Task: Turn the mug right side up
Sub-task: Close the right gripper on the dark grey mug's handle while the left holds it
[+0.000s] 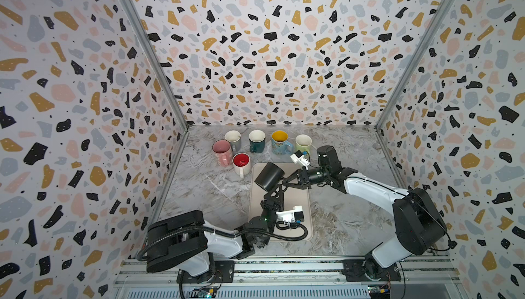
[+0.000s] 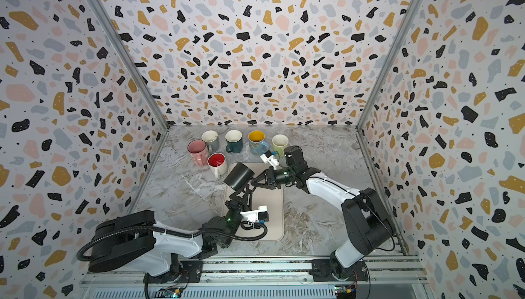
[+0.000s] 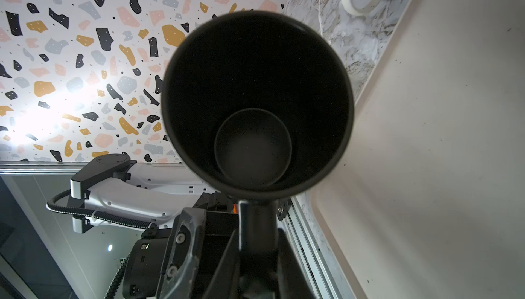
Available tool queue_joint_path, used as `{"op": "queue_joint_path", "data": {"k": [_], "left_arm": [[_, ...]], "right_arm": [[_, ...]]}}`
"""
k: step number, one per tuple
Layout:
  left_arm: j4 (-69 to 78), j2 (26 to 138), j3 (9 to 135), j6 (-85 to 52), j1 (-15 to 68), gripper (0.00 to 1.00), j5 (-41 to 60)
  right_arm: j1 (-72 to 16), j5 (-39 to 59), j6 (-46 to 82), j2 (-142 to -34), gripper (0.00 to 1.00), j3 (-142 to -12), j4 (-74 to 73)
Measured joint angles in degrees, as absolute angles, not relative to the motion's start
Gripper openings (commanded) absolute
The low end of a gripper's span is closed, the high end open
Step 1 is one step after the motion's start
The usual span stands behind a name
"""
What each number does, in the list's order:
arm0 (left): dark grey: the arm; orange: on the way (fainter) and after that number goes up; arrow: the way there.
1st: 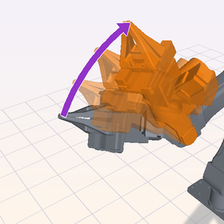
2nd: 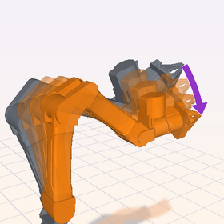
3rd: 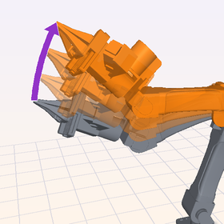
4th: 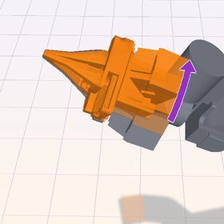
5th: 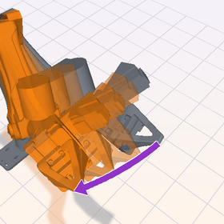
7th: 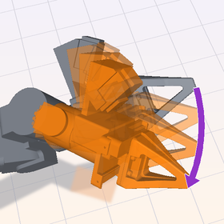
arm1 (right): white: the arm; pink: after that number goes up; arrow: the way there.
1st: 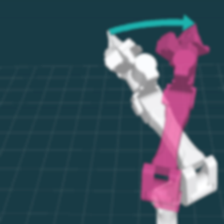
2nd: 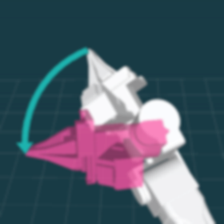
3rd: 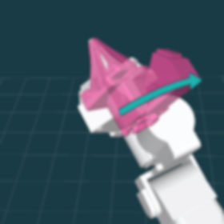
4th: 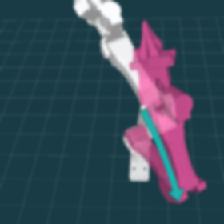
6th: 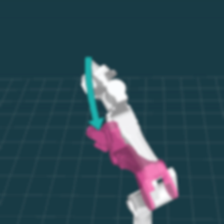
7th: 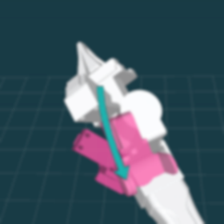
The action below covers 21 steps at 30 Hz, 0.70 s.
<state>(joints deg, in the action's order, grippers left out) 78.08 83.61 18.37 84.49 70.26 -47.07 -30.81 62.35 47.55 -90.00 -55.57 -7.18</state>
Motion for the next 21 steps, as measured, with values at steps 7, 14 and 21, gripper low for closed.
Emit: {"op": "queue_joint_path", "data": {"k": [7,14,21], "left_arm": [[78.1,83.1,18.3,84.7,70.3,0.48,-47.3],[77.7,80.8,17.3,84.9,70.3,0.49,-47.6],[80.4,75.6,16.2,84.4,70.3,0.53,-49.7]], "right_arm": [[-30.7,62.6,47.5,-90.4,0.00,-56.4,-6.9],[-29.6,63.7,47.3,-90.4,0.00,-56.9,-6.5],[-27.4,60.1,45.5,-90.9,0.00,-57.5,-4.4]]}}
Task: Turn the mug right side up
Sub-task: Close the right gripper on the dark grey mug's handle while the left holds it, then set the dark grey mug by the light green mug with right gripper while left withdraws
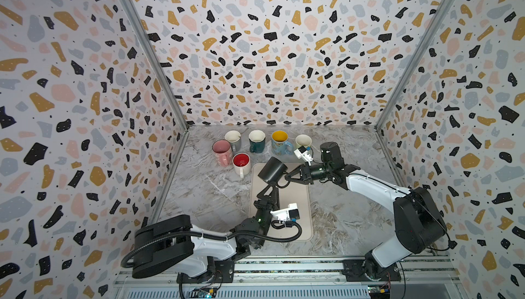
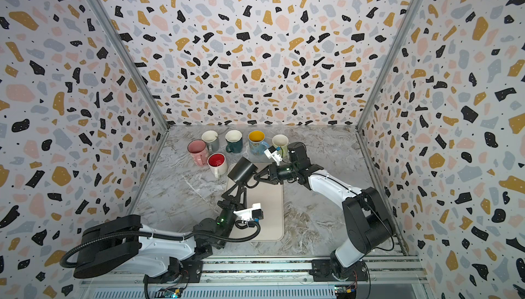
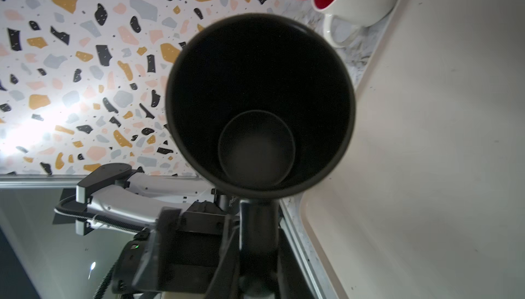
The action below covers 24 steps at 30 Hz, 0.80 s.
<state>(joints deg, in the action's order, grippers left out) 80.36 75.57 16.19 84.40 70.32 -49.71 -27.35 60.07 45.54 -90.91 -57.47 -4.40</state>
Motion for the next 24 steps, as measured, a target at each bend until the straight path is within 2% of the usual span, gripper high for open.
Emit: {"op": "queue_joint_path", "data": {"k": [6,13,18,24], "left_arm": [[80.4,70.1,16.2,81.0,70.3,0.54,-52.2],[74.1,60.5,17.3,70.8,70.3,0.56,-53.3],[62.0,54.8,22.5,59.7,68.9,0.58,-53.5],[44.7,48.9,31.4,40.1,61.7,0.68,-52.2]], "right_arm": [[-24.0,54.9,42.9,-92.5,0.00,-57.5,1.1],[-21.8,51.6,39.2,-92.5,0.00,-57.5,4.0],[-21.5,46.3,34.4,-92.2,0.00,-59.9,9.9],[-21.5,36.1,27.4,-88.6,0.00,-64.7,17.7]]}}
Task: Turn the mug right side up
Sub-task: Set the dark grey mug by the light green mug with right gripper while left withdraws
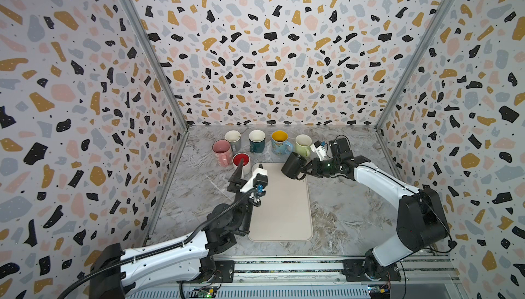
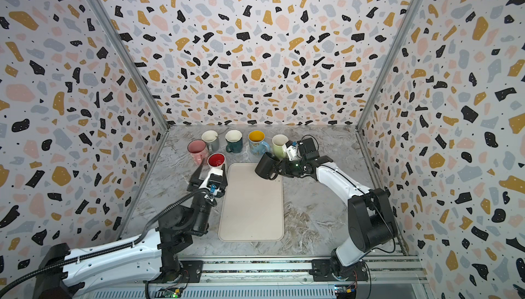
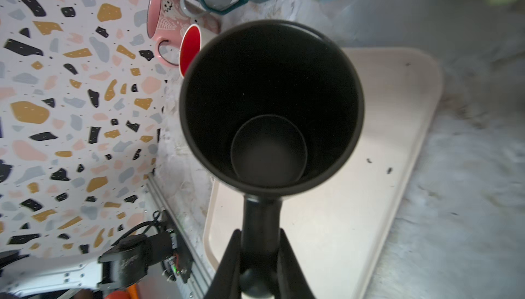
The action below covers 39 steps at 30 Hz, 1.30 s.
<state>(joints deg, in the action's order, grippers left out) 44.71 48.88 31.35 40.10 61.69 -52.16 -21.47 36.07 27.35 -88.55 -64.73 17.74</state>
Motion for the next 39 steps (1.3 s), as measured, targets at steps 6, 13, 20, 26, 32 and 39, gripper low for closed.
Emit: {"op": "queue_joint_path", "data": {"k": [6,13,20,26,32,39], "left_arm": [[26.7,48.3,40.7,21.1,51.6,0.73,-46.1],[10.8,53.7,47.9,5.1,38.5,0.75,-35.1],[4.2,57.6,48.7,-4.8,29.5,0.79,-24.7],[2.5,59.5,48.8,-11.6,22.8,0.86,-17.5],[2.5,60.4,48.8,-16.1,18.2,0.90,-11.7],[2.6,61.1,48.8,-17.8,16.2,0.94,-8.4]], "right_arm": [[-21.4,23.4,21.4,-83.7,0.00,-66.7,23.1],[-21.4,9.1,17.2,-83.1,0.00,-66.4,28.1],[-21.4,0.3,15.0,-83.1,0.00,-62.6,28.4],[-22.4,-3.1,14.9,-83.1,0.00,-57.9,24.8],[-23.0,-5.0,15.1,-83.1,0.00,-54.4,19.3],[-23.0,-6.5,15.7,-83.1,0.00,-50.9,12.1]]}}
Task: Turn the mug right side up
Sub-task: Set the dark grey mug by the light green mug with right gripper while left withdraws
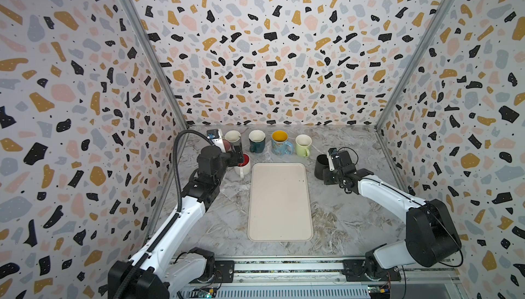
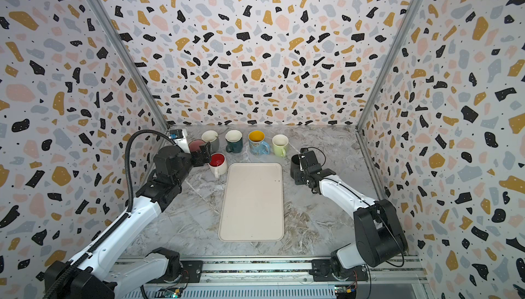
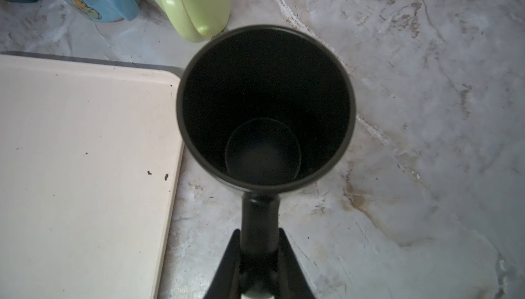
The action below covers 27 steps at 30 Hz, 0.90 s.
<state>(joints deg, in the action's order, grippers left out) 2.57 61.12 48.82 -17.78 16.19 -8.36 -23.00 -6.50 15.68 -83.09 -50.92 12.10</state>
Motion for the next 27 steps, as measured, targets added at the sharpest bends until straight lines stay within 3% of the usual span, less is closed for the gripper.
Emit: {"op": "queue_joint_path", "data": {"k": [21,27], "left_arm": [[2.6,60.9,48.8,-18.1,15.4,0.97,-6.3],[2.6,60.4,48.8,-18.1,15.4,0.97,-6.3]], "right_arm": [[-23.0,-8.7,16.6,-86.4,0.00,-46.4,0.3],[-23.0,-8.7,16.6,-87.0,0.13,-46.4,-0.7]]}}
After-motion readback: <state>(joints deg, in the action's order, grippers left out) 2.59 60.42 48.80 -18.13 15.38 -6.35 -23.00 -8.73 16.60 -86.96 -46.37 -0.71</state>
